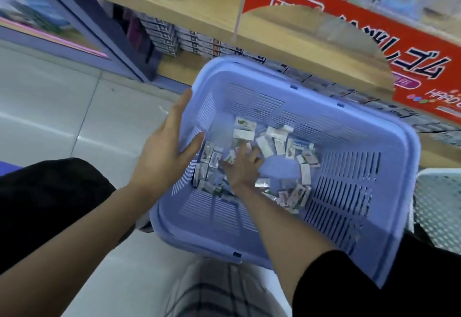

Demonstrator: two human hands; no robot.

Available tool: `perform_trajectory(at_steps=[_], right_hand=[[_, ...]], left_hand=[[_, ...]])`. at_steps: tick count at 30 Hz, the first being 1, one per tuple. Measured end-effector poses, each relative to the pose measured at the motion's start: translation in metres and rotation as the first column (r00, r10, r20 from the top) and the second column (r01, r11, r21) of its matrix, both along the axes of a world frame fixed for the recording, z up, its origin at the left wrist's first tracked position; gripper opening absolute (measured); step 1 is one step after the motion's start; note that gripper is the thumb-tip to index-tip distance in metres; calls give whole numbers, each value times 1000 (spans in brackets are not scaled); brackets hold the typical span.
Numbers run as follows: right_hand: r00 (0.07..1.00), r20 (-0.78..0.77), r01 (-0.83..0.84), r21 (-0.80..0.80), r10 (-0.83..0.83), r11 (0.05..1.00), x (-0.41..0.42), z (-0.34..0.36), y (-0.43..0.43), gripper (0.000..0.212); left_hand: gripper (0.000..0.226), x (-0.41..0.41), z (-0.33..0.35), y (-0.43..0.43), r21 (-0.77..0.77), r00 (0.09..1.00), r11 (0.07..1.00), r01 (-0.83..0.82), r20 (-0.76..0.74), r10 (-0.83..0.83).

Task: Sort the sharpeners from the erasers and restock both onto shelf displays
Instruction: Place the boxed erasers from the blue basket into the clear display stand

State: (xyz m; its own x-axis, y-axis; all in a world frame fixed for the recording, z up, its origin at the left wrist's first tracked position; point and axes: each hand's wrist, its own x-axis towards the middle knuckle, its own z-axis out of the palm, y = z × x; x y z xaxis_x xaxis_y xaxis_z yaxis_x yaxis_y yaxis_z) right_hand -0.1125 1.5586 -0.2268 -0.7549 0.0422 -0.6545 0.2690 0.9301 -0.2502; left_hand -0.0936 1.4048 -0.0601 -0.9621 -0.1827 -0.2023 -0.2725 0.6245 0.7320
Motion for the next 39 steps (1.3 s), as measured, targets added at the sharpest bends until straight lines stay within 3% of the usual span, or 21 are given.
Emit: perform_trajectory(at_steps=[7, 11, 16, 19, 21, 25, 29, 35, 39], right_hand=[[973, 93, 222, -111, -212, 969, -9, 3, 5, 68], [995, 41, 101, -142, -96, 985, -5, 1, 10, 54], [982, 82, 180, -194, -167, 964, -17, 3, 14, 85], [995, 96, 10, -121, 2, 993, -19, 2, 18, 71], [995, 89, 60, -186, -44, 981, -14, 1, 19, 65], [987, 34, 160, -314, -157, 936, -15, -1, 25, 53], [956, 179, 292, -526, -232, 799, -22, 1, 35, 39], [919, 285, 389, -531, -274, 753, -32, 0, 30, 38], [851, 333, 525, -556, -407, 644, -34, 1, 28, 27]], left_hand=[[67, 0, 1, 0, 15, 1000, 1000, 3, 24, -3], [67, 1, 0, -2, 11, 1000, 1000, 9, 28, -9], [67, 1, 0, -2, 34, 999, 999, 6, 35, -7], [67, 1, 0, -2, 28, 999, 1000, -2, 43, 1], [68, 1, 0, -2, 25, 999, 1000, -2, 38, 1], [68, 0, 0, -2, 16, 999, 1000, 0, 32, 0], [68, 0, 0, -2, 10, 1000, 1000, 1, 14, -2], [68, -1, 0, -1, 13, 1000, 1000, -14, 1, 14], [68, -1, 1, -2, 15, 1000, 1000, -9, -12, 9]])
